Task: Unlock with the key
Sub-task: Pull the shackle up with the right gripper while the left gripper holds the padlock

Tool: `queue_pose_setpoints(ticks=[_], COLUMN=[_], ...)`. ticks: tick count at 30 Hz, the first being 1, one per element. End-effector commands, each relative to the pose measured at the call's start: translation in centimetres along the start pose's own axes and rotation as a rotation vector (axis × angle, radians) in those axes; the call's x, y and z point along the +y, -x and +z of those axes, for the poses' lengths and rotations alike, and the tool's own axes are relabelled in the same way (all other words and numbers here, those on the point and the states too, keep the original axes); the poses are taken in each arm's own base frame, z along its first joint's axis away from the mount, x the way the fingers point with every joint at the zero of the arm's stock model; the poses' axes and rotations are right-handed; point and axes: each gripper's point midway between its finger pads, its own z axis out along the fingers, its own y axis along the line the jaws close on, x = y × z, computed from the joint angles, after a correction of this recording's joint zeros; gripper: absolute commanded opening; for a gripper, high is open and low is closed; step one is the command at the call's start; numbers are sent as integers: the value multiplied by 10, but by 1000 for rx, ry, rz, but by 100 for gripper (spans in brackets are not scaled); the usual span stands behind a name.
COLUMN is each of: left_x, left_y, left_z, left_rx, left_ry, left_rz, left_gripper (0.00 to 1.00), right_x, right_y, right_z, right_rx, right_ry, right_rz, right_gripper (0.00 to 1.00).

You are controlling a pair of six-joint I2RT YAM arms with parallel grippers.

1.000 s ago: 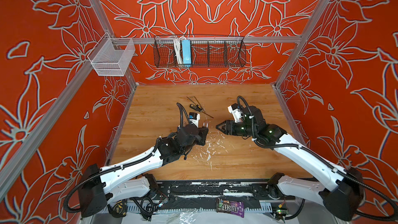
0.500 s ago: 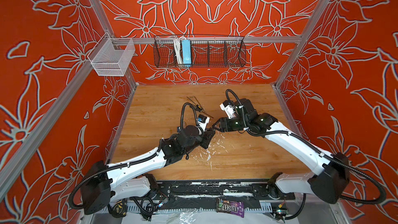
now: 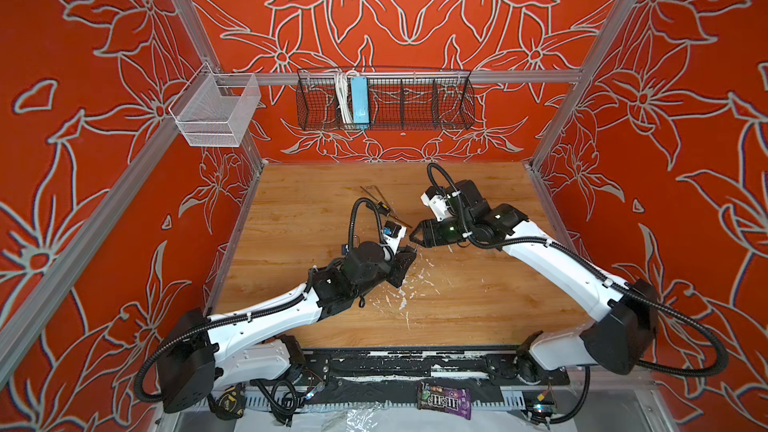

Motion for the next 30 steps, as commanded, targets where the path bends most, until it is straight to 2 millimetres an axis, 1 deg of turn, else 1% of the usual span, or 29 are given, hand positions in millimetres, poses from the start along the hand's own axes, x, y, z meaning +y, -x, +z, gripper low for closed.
queue_pose_setpoints(ticks=[1,7,13,18,22,26,30], left_x=[-1,-1,0,3,7,7,8], left_y=[8,7,6,7,5,5,5], left_z=[-2,-4,-5,-6,-4,-2,0], left_rx=[-45,-42,-45,-53,-53,-57,-59], left_ry=[-11,-13,-6,6,26,27,35], left_rz=[17,24,26,29,25,14,14], left_gripper=[0,0,0,0,0,0,0], right_x=[-9,-10,-9,-18,-16,-23,-21], right_y=[1,1,4,2,-1,-7,-11], right_z=[-6,-5,1,0,-4,-4,-3], right_rx=[16,53,85,99,99,112,122], right_ry=[-56,-59,-58,-106,-94,-103,-78], right_rz=[-35,-55,-70,-81,-87,-75,-68], right_gripper=[62,62,63,63,63,64,64])
